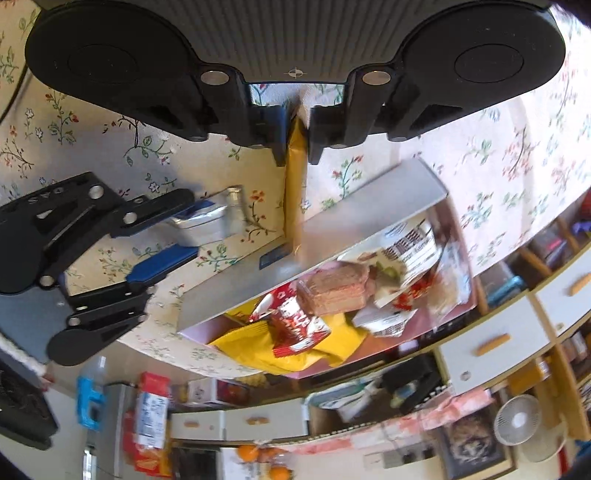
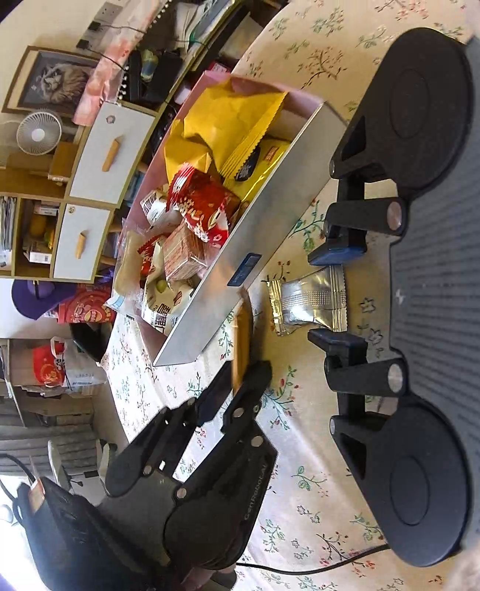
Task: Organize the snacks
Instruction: 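Carry the gold and silver packets over the box with both grippers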
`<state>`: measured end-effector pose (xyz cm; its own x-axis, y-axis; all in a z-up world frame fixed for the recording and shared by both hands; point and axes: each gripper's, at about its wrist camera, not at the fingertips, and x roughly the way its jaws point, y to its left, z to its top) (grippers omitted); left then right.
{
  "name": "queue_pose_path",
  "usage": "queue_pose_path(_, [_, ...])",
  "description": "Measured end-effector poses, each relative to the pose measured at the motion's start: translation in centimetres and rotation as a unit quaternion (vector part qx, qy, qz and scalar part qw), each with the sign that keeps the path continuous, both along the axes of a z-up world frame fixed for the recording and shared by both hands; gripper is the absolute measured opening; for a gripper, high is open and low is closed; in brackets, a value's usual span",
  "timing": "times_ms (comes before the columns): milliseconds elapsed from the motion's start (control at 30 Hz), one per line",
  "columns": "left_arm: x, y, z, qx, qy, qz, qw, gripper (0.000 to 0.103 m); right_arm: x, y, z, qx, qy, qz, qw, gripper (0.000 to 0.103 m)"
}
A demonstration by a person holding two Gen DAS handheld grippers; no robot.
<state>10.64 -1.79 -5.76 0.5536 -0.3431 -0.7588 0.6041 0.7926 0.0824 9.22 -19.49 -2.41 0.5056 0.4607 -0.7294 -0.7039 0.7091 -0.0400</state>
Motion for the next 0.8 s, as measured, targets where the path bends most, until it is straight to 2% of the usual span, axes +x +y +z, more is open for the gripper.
queue_pose_path(467, [-1.7, -0.5, 1.7, 0.007, 0.006, 0.043, 0.999, 0.008, -1.5, 0.4, 1.6, -0.003, -0.016, 0.004, 1.0, 0.034])
queue_pose_path(800, [-2.5, -0.5, 4.3, -0.022, -0.003, 0.064, 0.9977, 0.008, -2.1, 0.2, 3.6, 0.021, -0.042, -0.007, 0.999, 0.034])
